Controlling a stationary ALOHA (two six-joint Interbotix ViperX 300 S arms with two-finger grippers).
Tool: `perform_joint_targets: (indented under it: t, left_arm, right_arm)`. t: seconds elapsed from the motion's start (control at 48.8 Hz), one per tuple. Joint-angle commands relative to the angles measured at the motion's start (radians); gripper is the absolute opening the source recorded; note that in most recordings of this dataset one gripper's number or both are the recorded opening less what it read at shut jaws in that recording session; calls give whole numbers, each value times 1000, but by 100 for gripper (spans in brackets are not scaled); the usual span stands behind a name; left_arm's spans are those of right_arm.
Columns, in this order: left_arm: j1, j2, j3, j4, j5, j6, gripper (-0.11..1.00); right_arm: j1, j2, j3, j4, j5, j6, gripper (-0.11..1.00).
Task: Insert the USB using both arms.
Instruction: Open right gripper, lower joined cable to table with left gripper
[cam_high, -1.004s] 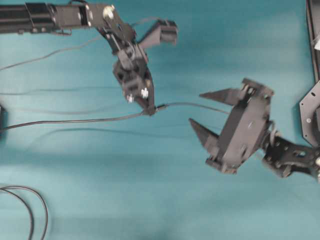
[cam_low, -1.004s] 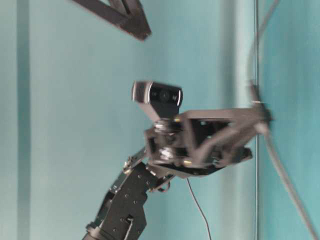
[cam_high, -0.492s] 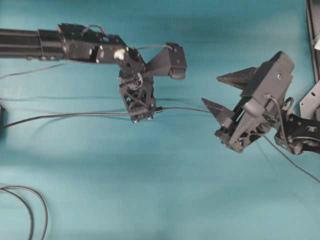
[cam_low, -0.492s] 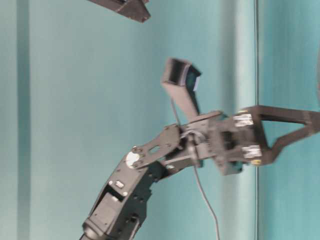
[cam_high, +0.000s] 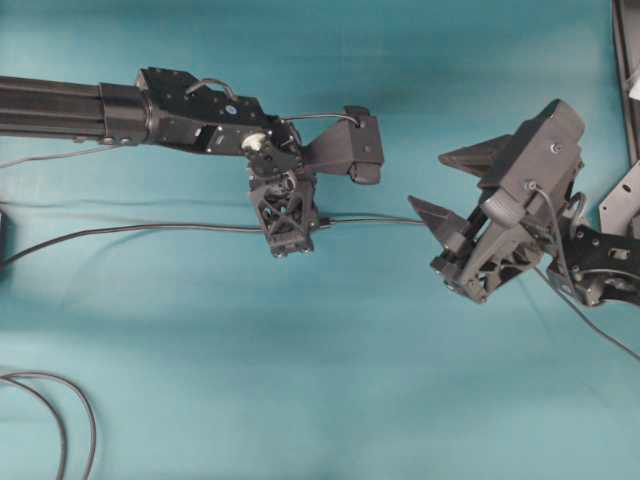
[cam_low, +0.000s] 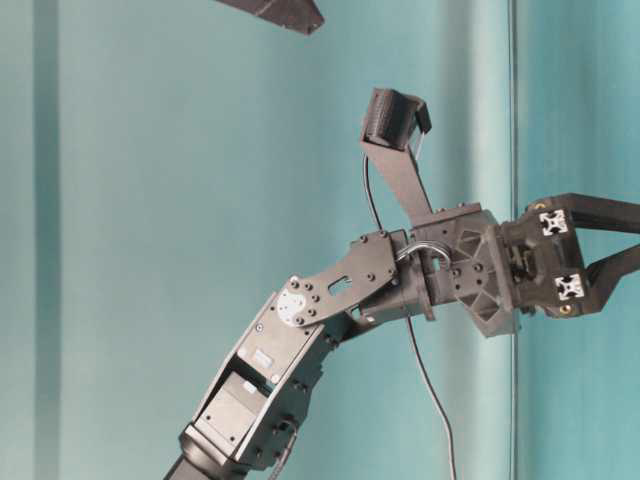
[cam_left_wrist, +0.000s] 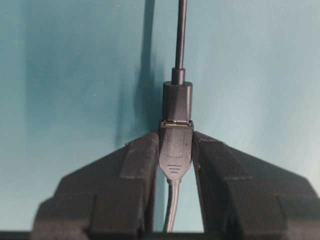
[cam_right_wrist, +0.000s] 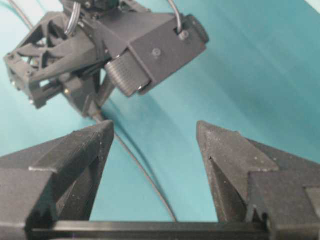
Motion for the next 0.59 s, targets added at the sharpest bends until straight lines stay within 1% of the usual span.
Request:
perform_joint_targets:
  t: [0.0, 0.184, 0.246, 0.328, 0.348, 0.451, 0.512, 0.533, 0.574]
  left_arm:
    - [-14, -15, -25, 5, 2, -11, 12]
    - [-29, -21, -37, 6, 28, -9, 12]
    - [-29, -28, -43, 6, 34, -9, 16]
    - [-28, -43, -48, 6, 37, -9, 32]
    - [-28, -48, -48, 6, 37, -11, 39]
    - [-28, -78, -41, 6, 40, -15, 71]
    - [-28, -106, -32, 6, 43, -20, 86]
    - [-28, -118, -28, 6, 43, -21, 90]
    - [-28, -147, -14, 6, 40, -32, 91]
  right_arm:
    - [-2, -15, -12, -3, -3, 11, 72]
    - [-2, -37, -2, -3, -3, 11, 73]
    - [-2, -41, 0, -3, -3, 11, 73]
    - [-2, -46, 5, -3, -5, 11, 73]
    - [-2, -48, 6, -3, -5, 11, 73]
    - [-2, -46, 15, -3, -15, 11, 73]
    - [-2, -48, 23, -3, -29, 11, 73]
    - [-2, -48, 25, -3, -34, 11, 73]
    - [-3, -46, 32, -2, -44, 11, 73]
